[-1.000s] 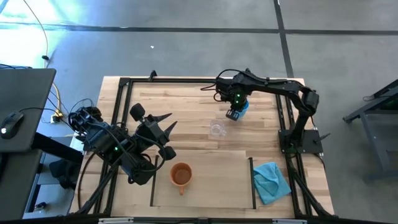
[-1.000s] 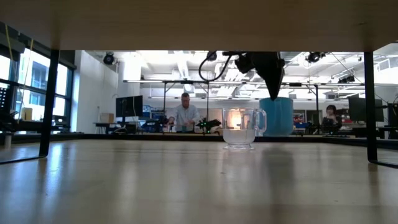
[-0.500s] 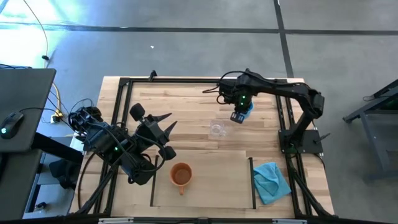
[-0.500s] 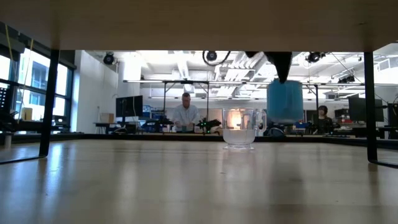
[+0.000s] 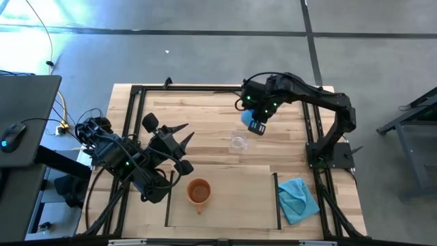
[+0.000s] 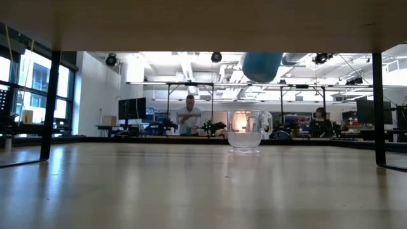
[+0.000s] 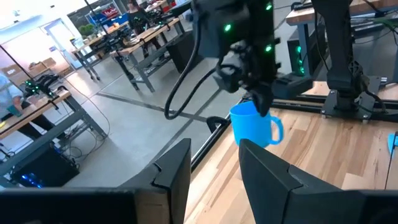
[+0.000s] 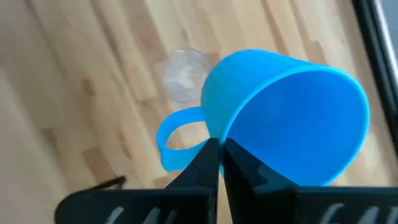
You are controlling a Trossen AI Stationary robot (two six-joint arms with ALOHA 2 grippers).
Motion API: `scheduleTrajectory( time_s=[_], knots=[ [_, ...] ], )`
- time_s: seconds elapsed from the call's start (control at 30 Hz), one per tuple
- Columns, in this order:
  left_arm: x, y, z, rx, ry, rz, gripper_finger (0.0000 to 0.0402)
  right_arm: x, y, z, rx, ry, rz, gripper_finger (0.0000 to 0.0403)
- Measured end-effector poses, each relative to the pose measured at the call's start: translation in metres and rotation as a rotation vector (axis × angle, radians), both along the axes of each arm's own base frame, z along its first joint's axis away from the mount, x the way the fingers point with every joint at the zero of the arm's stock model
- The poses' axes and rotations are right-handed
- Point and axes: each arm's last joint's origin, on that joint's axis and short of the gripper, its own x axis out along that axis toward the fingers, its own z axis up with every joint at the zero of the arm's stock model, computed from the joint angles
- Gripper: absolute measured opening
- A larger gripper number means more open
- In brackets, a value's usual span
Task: Stack small to large cups/mugs on shelf
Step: Put the blue mug on the shelf
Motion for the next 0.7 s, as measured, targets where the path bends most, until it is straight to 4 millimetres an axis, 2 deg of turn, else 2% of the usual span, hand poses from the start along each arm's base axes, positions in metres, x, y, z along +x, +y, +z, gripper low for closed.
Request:
scheduleTrajectory(
  time_s=[0.13, 0.7],
  knots=[
    [0.0, 0.0, 0.0, 0.001, 0.0, 0.0, 0.0124, 0.002, 0.017, 0.005, 0.022, -0.026, 0.011, 0.0],
    [0.0, 0.0, 0.0, 0.01, 0.002, 0.002, 0.0124, 0.004, 0.081, 0.005, 0.116, -0.023, 0.033, 0.0]
  ],
)
